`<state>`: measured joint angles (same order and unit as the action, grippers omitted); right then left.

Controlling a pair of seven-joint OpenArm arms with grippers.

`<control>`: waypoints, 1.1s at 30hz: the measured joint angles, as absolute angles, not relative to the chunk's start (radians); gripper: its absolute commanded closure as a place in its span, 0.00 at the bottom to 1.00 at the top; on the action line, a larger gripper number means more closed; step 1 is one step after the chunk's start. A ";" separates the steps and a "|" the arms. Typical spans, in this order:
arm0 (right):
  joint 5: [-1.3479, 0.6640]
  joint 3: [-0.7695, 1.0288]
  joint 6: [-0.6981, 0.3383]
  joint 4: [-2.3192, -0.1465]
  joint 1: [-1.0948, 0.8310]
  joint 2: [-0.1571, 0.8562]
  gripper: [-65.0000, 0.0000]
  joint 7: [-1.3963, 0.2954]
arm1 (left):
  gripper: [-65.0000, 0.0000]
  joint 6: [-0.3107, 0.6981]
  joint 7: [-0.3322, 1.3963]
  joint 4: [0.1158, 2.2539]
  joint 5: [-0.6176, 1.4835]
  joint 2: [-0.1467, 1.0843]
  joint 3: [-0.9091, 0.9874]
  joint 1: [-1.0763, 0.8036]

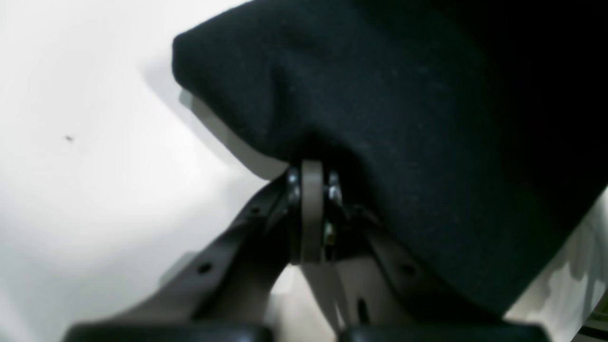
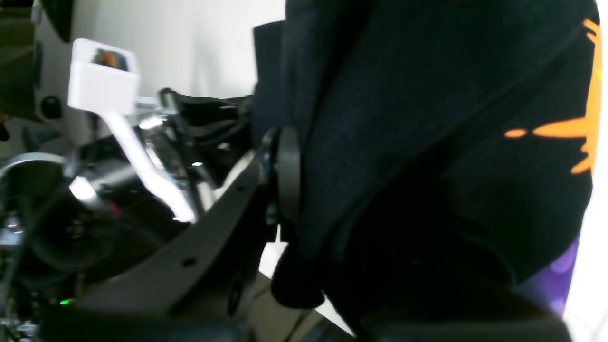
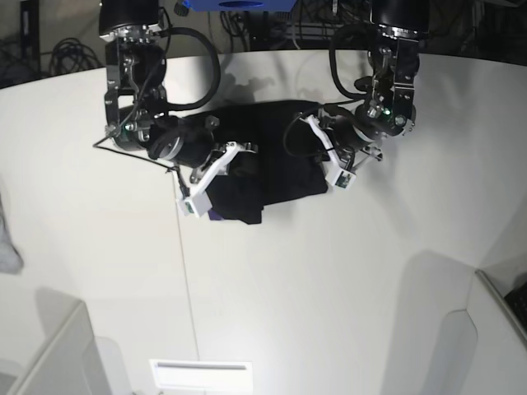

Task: Fold the T-shirt properly
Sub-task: 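Press the folded end down and release the left gripper, lifting it away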

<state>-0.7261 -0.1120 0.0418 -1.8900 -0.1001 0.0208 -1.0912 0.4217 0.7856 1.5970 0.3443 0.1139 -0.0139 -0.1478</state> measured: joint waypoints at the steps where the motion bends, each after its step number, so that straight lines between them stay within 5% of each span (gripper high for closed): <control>1: -0.728 -0.117 0.042 -1.890 -0.098 0.017 1.00 -1.089 | 1.00 0.422 0.785 1.597 0.344 0.114 -0.014 -0.148; 33: -0.728 -0.242 0.089 -1.727 -0.089 0.008 1.00 -0.925 | 1.00 0.422 0.771 1.625 0.366 0.134 -0.013 -0.198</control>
<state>-0.7277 -0.2424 0.0895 -1.7267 -0.0891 0.0082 -0.9253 0.4221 0.7708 1.6253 0.3664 0.1345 -0.0128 -0.1978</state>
